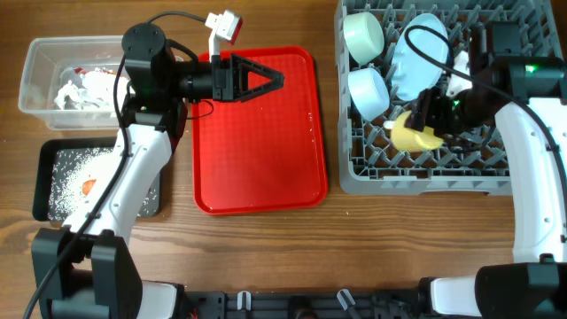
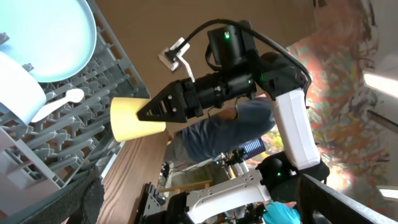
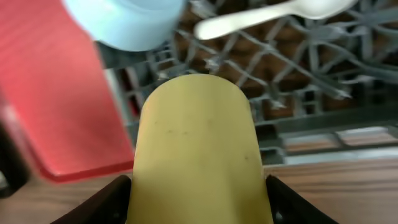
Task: Sort waste into correct bins and load items into the dishwasher rack
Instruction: 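Lower the yellow cup into the rack with the right gripper and release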
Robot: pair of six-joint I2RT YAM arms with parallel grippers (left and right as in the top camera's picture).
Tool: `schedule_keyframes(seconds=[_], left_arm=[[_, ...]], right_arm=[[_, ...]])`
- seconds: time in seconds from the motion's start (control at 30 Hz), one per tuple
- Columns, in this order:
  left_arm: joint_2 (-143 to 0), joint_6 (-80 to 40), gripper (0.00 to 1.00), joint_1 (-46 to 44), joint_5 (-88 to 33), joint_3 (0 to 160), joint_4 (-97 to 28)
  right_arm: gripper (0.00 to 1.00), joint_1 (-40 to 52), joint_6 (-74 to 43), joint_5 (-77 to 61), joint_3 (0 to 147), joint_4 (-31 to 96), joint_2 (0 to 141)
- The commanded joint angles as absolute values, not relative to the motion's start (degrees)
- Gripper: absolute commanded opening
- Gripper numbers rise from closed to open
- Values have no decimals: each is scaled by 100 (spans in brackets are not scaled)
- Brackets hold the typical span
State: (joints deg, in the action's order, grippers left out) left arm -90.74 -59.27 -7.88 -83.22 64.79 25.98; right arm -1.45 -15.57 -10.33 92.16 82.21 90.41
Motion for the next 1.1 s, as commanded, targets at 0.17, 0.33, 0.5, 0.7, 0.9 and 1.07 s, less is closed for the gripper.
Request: schedule_keyframes(seconds=[0.17, 0.33, 0.5, 0.7, 0.9, 1.07], left_arm=[[-9000, -5876, 100, -788, -8394, 6525, 2617], [-9000, -5876, 100, -788, -8394, 6528, 2617], [-9000, -5876, 100, -788, -8394, 6528, 2617], [-9000, -5876, 100, -788, -8394, 6528, 2617], [-9000, -5876, 100, -788, -8394, 6525, 2617], [-9000, -5876, 100, -788, -8394, 6528, 2617]], right_arm=[[57, -148, -1824, -294, 9209, 8342, 9054], [56, -60, -1820, -574, 8326, 7760, 9054], [53, -60, -1806, -751, 7725, 6969, 9054], [52, -60, -1850, -902, 7540, 6816, 9054], [53, -60, -1970, -899, 7540, 7008, 9391], [56, -60, -1968, -902, 7542, 6973, 9736]])
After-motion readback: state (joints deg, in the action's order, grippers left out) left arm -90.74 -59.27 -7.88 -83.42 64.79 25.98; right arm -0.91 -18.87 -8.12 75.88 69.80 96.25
